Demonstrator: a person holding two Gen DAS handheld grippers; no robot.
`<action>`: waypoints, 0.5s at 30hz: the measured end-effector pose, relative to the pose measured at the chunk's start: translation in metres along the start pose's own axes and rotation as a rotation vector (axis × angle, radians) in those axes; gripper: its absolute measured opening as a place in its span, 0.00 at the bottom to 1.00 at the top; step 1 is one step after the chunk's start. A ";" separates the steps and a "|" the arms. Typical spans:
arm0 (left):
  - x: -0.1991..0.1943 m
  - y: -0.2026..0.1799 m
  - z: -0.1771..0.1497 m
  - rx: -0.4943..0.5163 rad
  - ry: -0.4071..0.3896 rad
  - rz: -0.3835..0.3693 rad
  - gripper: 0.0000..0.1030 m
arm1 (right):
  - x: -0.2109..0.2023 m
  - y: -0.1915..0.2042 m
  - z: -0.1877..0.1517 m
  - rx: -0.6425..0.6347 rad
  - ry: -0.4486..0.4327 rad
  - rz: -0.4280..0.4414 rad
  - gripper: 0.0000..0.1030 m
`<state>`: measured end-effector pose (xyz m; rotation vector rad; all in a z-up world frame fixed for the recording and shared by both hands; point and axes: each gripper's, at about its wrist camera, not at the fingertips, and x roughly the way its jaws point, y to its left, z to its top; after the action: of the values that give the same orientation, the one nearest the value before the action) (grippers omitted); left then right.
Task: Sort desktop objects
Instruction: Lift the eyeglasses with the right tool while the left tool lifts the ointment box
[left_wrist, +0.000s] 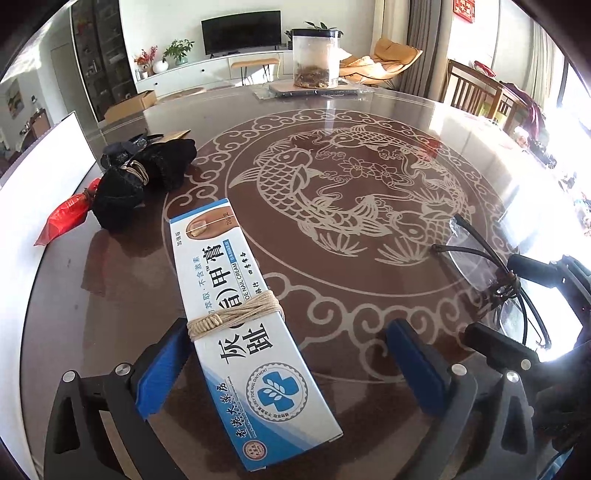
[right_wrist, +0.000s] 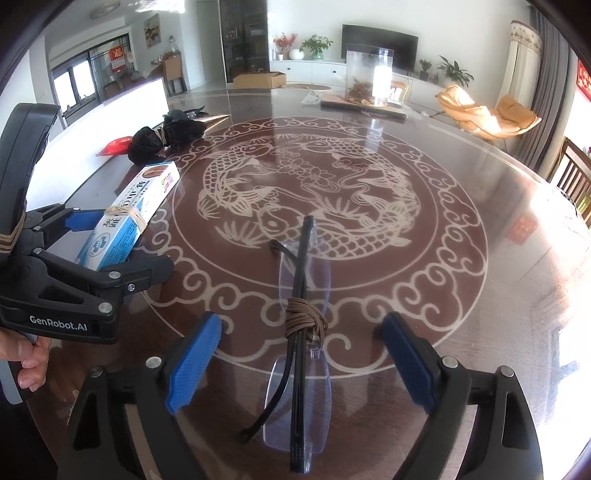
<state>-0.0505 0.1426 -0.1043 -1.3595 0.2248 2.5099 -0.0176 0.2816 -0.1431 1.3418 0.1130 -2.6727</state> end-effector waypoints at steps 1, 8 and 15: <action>0.002 0.000 0.001 0.000 0.000 0.000 1.00 | 0.000 0.000 0.000 -0.002 0.002 0.002 0.88; 0.001 0.001 0.000 0.000 -0.001 0.000 1.00 | 0.004 0.003 0.000 -0.011 0.016 0.003 0.97; 0.002 0.001 0.000 0.000 -0.002 0.000 1.00 | 0.004 0.003 0.000 -0.010 0.016 0.003 0.98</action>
<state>-0.0521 0.1421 -0.1060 -1.3568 0.2240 2.5111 -0.0193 0.2783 -0.1459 1.3596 0.1264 -2.6551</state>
